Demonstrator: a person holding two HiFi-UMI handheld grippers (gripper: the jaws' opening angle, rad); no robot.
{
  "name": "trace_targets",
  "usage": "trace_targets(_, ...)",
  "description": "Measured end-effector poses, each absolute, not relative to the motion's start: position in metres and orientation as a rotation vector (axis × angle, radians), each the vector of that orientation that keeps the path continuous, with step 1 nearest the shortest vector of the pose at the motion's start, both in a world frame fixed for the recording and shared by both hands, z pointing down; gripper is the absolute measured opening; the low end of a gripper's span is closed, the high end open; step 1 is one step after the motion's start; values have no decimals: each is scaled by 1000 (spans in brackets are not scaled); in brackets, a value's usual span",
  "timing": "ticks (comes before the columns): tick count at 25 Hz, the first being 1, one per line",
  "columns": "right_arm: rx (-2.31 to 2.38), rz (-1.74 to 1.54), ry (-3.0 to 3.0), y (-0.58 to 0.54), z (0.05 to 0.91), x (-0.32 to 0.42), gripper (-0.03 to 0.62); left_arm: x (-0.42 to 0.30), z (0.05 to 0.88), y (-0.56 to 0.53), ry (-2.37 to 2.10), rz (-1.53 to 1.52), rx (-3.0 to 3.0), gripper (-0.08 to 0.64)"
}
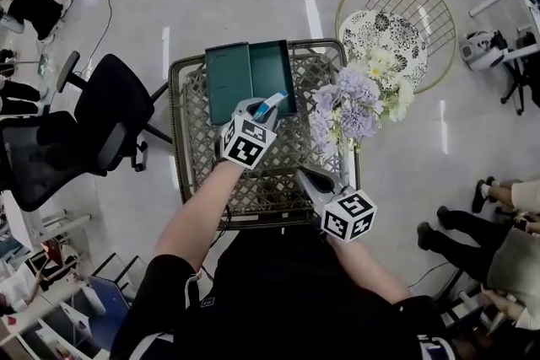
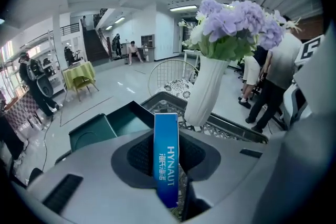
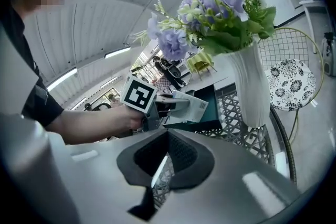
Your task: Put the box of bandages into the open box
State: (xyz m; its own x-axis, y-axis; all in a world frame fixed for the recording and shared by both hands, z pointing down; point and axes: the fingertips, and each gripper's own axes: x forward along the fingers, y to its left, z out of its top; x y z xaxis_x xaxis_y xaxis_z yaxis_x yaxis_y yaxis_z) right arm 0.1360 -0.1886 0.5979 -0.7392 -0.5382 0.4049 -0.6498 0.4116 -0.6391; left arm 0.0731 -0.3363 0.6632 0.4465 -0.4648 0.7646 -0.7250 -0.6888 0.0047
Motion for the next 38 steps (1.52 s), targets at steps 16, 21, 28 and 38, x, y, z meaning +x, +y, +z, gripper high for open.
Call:
trace_targets(16,993,1246,-2494,-176,604,124,8,82,692,-309,-910,1120,2357,121)
trace_targets(21,991,1252,-2489,-171,603,118,8,78,697,-314,-987,1090,2281,124)
trace_targets(28,1032,1260,-2452,-156,605,127,8,89,693,-330,-1035,968,2202,137)
trace_targets(38,1070,1294,-2449,-145,605,125,8,88,683,-314,-1062,985,2307,161)
